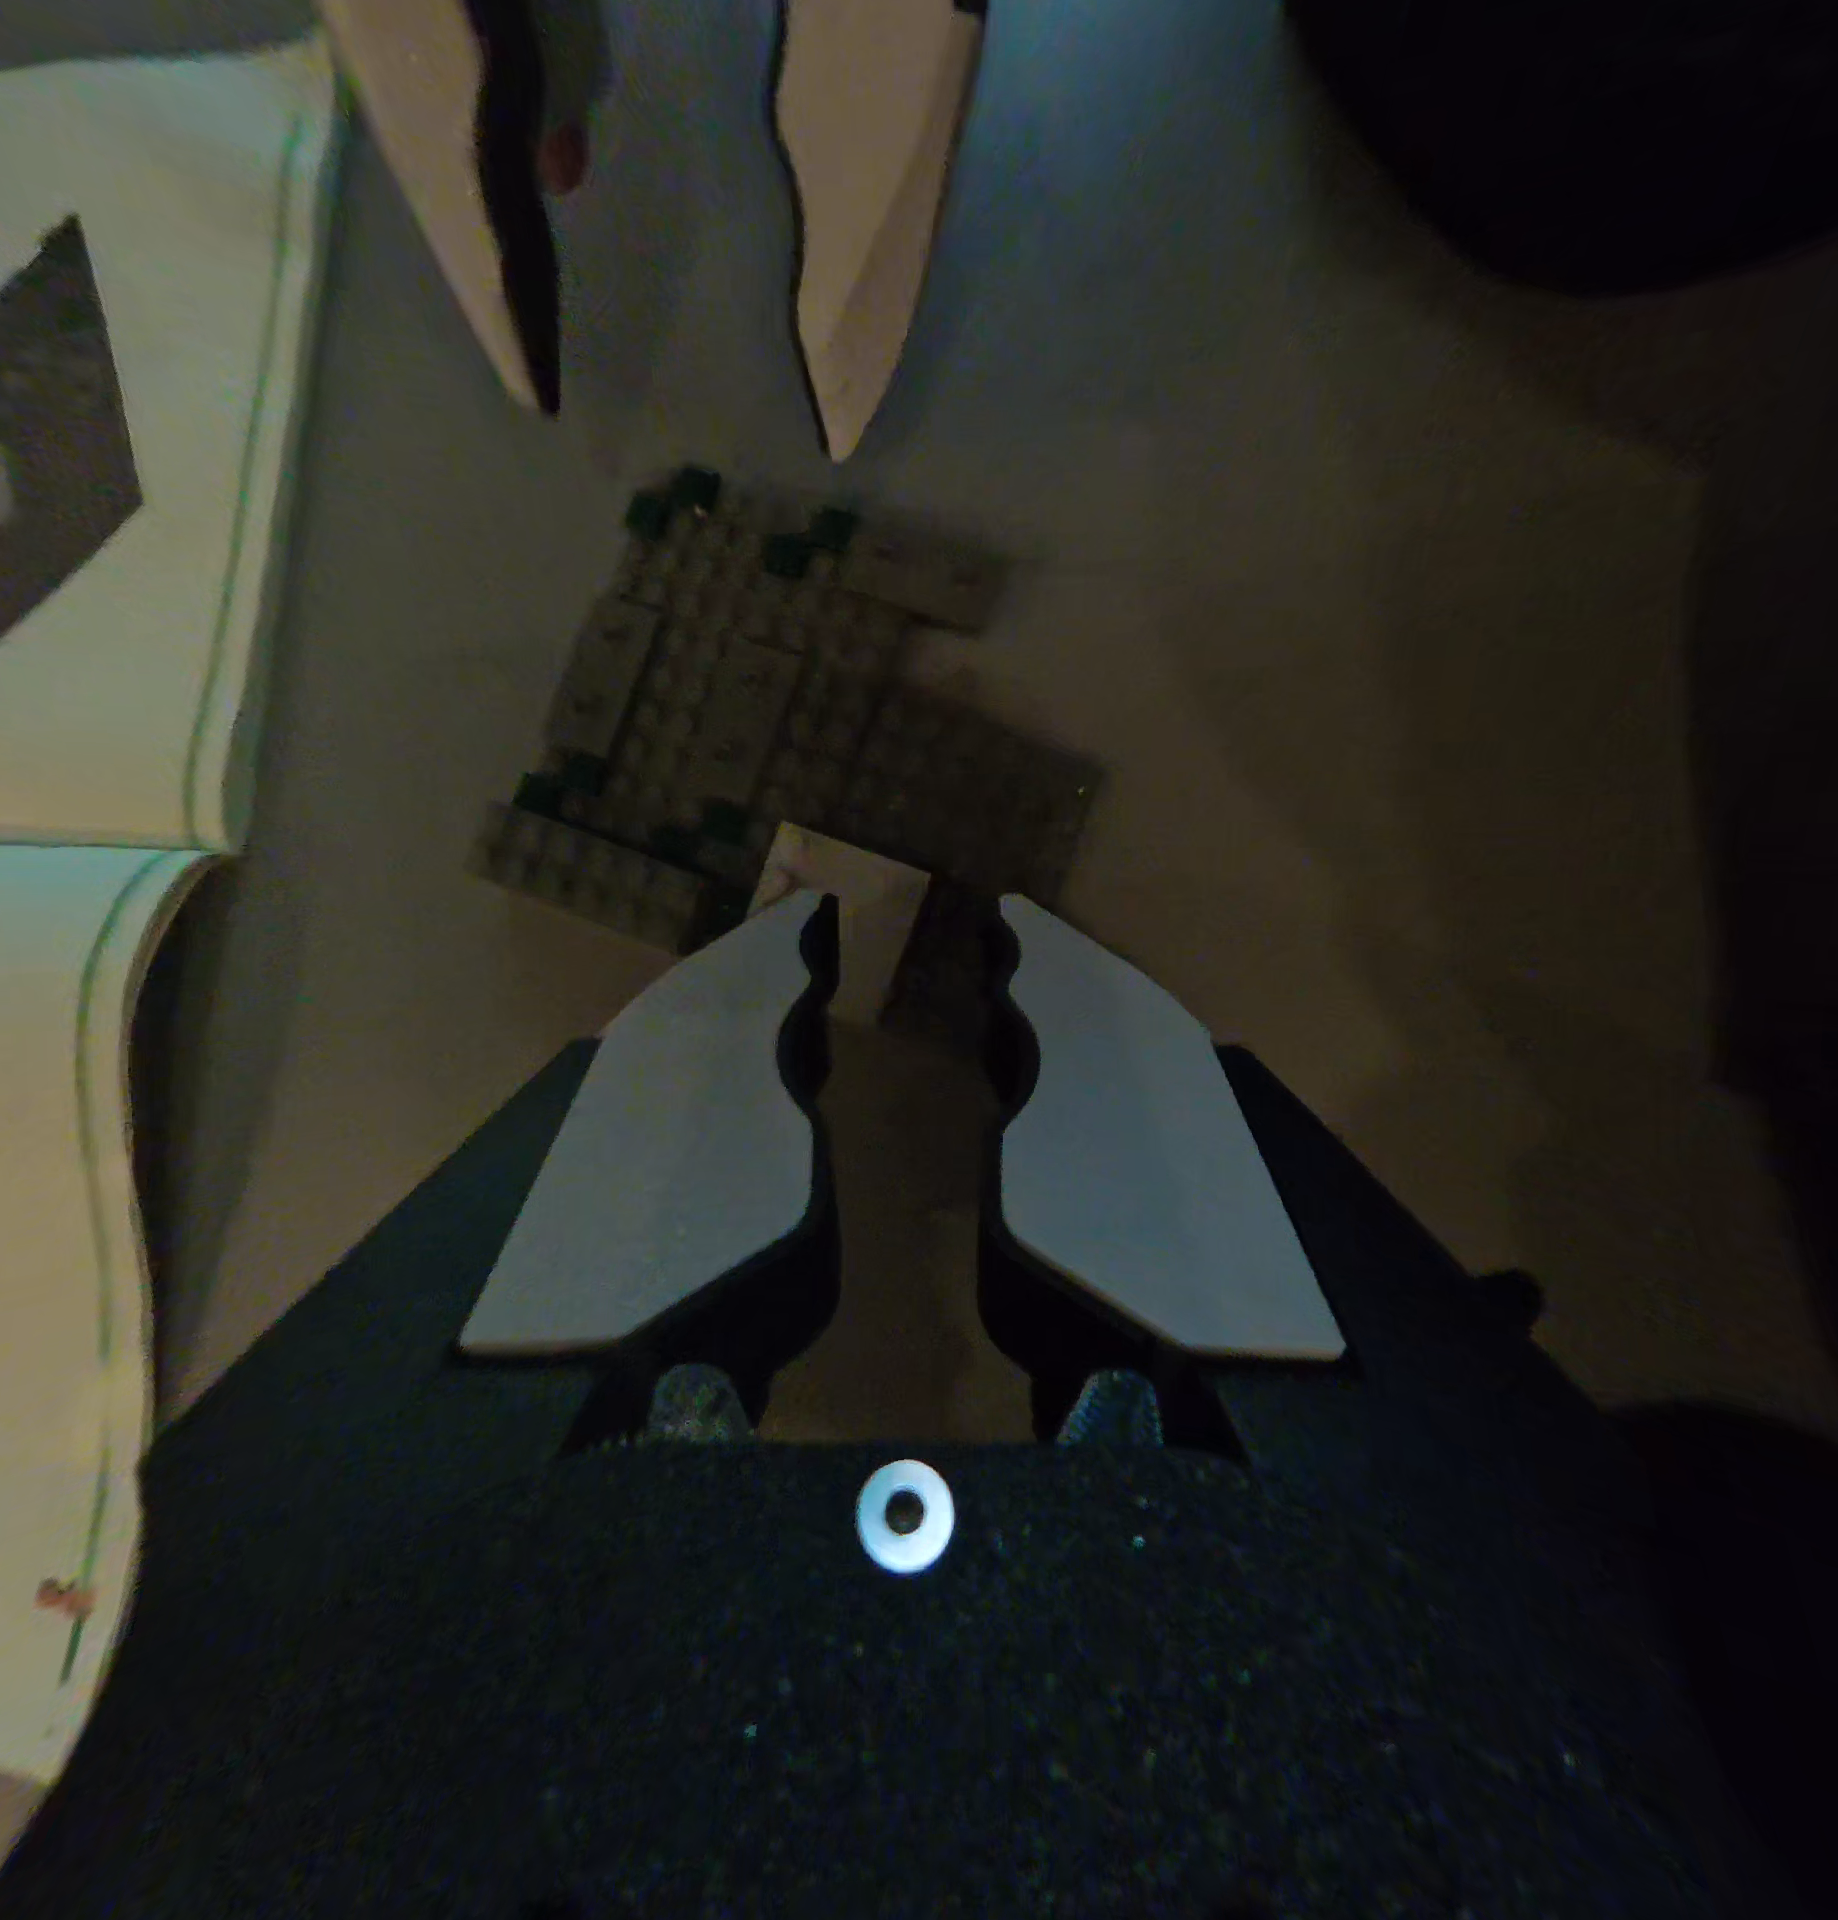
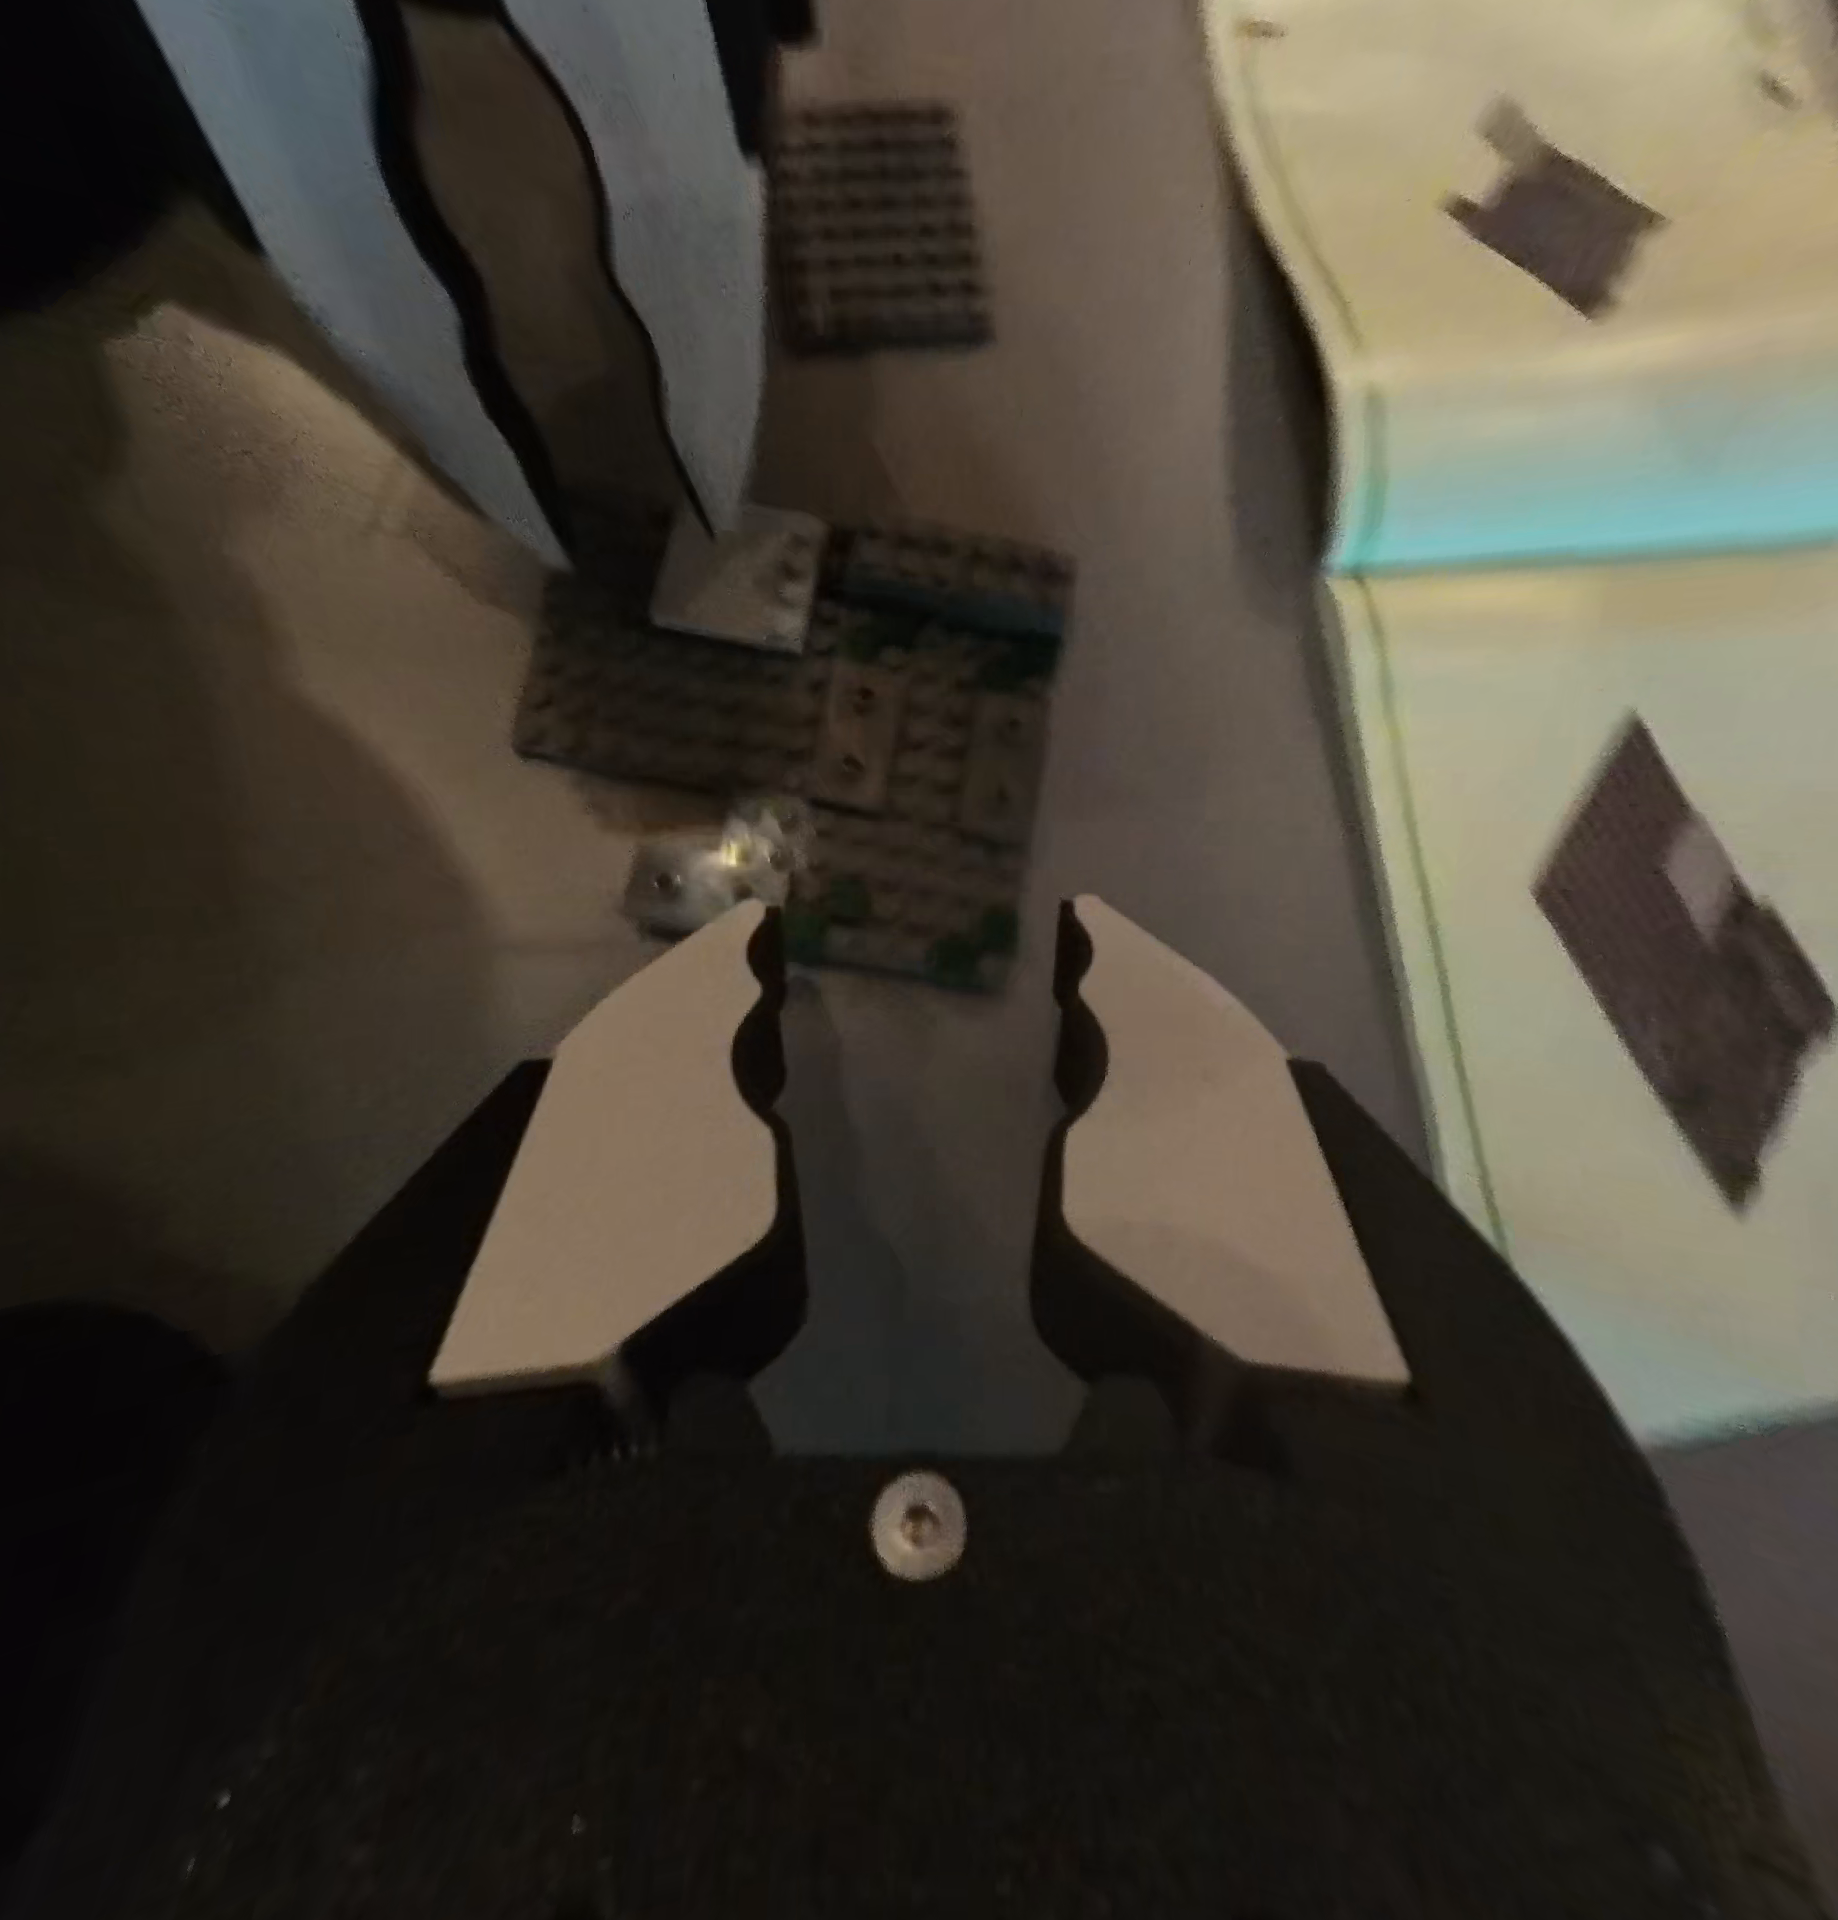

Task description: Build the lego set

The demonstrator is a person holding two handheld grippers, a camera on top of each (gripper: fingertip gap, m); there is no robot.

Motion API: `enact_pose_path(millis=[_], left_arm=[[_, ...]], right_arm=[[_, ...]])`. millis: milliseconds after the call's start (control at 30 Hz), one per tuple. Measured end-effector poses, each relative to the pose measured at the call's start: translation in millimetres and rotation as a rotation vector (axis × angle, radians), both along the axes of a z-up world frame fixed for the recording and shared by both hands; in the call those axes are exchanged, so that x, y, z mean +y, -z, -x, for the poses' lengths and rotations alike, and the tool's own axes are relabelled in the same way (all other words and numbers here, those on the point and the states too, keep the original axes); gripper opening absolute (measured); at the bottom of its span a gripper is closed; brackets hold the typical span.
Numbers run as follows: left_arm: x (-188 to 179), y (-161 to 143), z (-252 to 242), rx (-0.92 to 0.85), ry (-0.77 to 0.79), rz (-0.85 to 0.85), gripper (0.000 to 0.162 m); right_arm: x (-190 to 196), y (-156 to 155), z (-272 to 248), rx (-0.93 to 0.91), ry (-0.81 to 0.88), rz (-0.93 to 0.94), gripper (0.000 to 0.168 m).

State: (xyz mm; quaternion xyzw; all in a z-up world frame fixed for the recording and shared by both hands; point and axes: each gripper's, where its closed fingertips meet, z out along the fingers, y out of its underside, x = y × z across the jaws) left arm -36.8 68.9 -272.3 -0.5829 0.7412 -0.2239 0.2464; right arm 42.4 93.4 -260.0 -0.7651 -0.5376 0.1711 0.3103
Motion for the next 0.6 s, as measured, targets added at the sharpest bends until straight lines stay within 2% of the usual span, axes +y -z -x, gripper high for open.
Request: enact_pose_path(millis=[67, 300, 400, 600], left_arm=[[-0.8, 10.2, 2.1, 0.037, -0.001, -0.024, 0.023], [-3.2, 8.8, -0.2, 0.002, -0.041, 0.107, 0.02], [-2.0, 8.9, -0.3, 0.012, -0.025, 0.105, 0.018], [-0.2, 8.9, -1.0, 0.045, -0.019, 0.119, 0.018]], right_arm=[[-3.3, 0.4, 13.8, 0.012, -0.063, 0.018, 0.042], [-11.2, 9.3, 37.8, -0.052, -0.166, -0.084, 0.007], [-16.0, 11.5, 42.6, -0.074, -0.19, -0.077, 0.0], [-18.8, 23.8, 42.0, -0.17, -0.238, -0.049, 0.0]])
